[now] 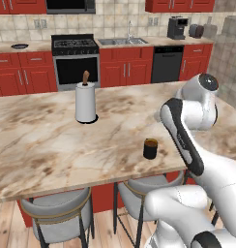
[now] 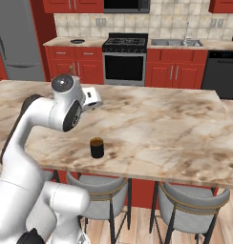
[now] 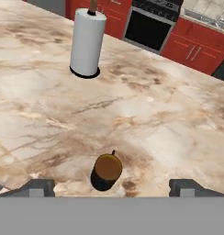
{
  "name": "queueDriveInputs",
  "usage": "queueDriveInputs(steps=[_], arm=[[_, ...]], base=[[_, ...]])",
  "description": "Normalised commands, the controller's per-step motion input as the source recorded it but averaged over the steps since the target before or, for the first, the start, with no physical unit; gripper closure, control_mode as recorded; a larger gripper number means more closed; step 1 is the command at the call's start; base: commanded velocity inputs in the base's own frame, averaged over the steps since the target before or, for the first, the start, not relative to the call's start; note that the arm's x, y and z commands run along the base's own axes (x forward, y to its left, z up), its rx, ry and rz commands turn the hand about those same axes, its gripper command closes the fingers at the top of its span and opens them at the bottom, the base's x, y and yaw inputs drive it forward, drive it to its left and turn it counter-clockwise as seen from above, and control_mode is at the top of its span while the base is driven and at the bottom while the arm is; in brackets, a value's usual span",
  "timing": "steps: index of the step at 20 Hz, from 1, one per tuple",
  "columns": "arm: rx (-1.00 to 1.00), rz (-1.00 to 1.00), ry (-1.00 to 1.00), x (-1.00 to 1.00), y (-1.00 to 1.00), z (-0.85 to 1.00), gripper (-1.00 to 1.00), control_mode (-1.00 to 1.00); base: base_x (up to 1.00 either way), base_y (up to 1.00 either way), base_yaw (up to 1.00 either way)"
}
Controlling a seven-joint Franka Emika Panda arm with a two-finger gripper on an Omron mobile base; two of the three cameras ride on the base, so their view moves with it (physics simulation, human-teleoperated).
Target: Pick up the marshmallow and place it in the cup of hot chocolate on the dining counter.
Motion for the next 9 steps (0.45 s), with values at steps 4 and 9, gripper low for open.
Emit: queueDriveInputs(steps=[4, 9], arm=[[0.01, 0.00, -0.46, -1.00, 0.28, 0.77, -1.00, -1.00], [0.00, 0.00, -0.31, -0.95, 0.28, 0.64, -1.00, -1.00]], base=[[0.00, 0.00, 0.00], [0.00, 0.00, 0.00]])
